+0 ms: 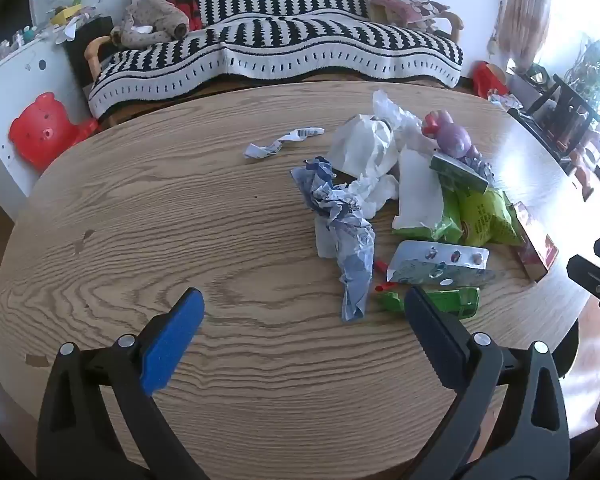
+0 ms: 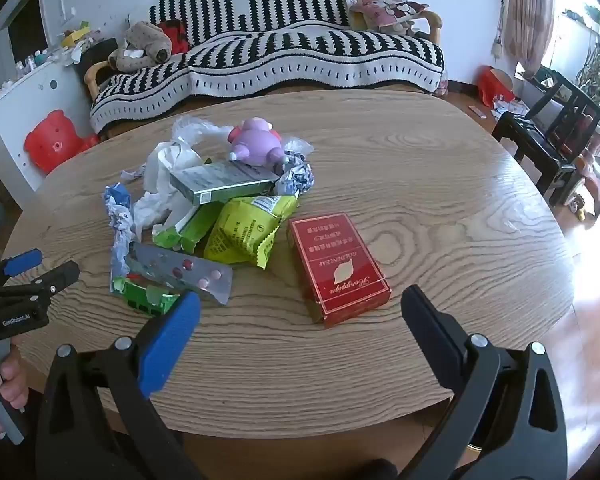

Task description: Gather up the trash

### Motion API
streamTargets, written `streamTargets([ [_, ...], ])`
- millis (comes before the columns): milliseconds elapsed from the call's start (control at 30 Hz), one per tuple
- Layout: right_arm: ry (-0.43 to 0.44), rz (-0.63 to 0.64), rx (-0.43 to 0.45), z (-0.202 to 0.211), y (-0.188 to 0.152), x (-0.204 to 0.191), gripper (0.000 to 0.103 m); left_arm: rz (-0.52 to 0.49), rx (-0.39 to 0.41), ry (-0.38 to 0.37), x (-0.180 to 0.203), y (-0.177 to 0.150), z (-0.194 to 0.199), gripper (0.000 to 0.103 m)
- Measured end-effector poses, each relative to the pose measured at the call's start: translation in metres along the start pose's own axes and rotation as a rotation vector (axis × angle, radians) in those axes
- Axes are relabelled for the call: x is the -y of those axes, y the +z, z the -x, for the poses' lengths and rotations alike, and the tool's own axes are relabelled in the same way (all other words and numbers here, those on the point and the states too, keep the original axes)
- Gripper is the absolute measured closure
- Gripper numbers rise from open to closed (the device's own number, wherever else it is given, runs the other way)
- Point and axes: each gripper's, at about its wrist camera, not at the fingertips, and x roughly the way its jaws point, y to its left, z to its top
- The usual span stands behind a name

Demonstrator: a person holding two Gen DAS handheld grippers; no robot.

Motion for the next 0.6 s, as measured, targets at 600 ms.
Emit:
streamTargets([
  [600, -0.007, 0.005, -0.002, -0.0001, 0.0003, -0.0017, 0.006, 0.013, 0.008, -0.013, -0.0037, 0.0014, 0.0000, 0.005],
])
